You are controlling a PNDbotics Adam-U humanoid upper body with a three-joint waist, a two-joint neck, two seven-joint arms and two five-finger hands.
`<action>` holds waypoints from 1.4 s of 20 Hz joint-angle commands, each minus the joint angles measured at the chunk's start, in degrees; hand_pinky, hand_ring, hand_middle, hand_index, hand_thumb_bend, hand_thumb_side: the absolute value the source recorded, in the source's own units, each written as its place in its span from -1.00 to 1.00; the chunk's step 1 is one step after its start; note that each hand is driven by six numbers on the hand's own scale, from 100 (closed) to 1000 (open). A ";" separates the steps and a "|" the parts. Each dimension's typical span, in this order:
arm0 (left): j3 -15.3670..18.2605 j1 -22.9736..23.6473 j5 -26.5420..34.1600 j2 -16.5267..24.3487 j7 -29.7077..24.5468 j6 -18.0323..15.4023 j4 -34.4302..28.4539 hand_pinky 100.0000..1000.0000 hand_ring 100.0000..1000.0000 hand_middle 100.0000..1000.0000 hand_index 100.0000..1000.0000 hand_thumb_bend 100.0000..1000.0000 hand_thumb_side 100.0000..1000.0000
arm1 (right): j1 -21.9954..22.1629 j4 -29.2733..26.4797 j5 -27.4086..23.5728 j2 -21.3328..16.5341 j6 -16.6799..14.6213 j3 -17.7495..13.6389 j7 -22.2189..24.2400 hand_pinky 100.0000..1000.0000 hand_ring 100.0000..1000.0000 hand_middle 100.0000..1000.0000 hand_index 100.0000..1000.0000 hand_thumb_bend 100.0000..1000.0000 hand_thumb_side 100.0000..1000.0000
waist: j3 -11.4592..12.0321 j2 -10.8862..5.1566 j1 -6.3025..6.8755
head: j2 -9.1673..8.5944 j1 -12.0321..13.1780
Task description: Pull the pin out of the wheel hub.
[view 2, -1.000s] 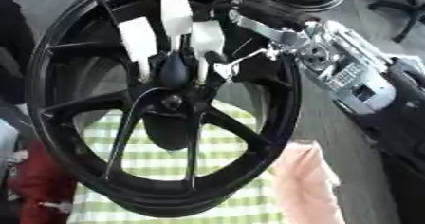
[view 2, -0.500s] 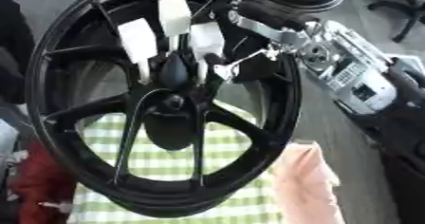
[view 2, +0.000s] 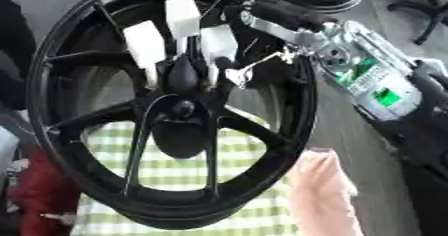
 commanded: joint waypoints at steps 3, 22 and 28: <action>0.13 -0.50 -0.06 0.70 0.03 0.09 -0.75 0.12 0.11 0.51 0.42 -0.81 0.68 | -0.21 -0.96 -0.04 -1.98 -0.33 -0.68 0.60 0.85 0.54 0.21 0.54 -1.00 -0.66 | 0.05 -0.64 0.18 | -0.77 0.16; 0.14 -0.74 0.10 0.71 0.14 0.16 -0.75 0.12 0.10 0.50 0.40 -0.81 0.67 | -0.05 -1.64 -0.12 -2.76 -3.49 -0.94 5.24 0.70 0.08 -0.38 0.14 -1.00 -0.50 | 0.83 -0.53 -0.40 | -0.90 0.20; 0.16 -0.72 0.27 0.64 0.21 0.20 -0.65 0.12 0.09 0.50 0.40 -0.81 0.68 | 0.23 -1.77 -0.56 -2.47 -2.68 -0.90 5.25 0.65 -0.09 -0.66 -0.17 -1.00 -0.50 | 0.74 -0.49 -0.59 | -0.87 0.49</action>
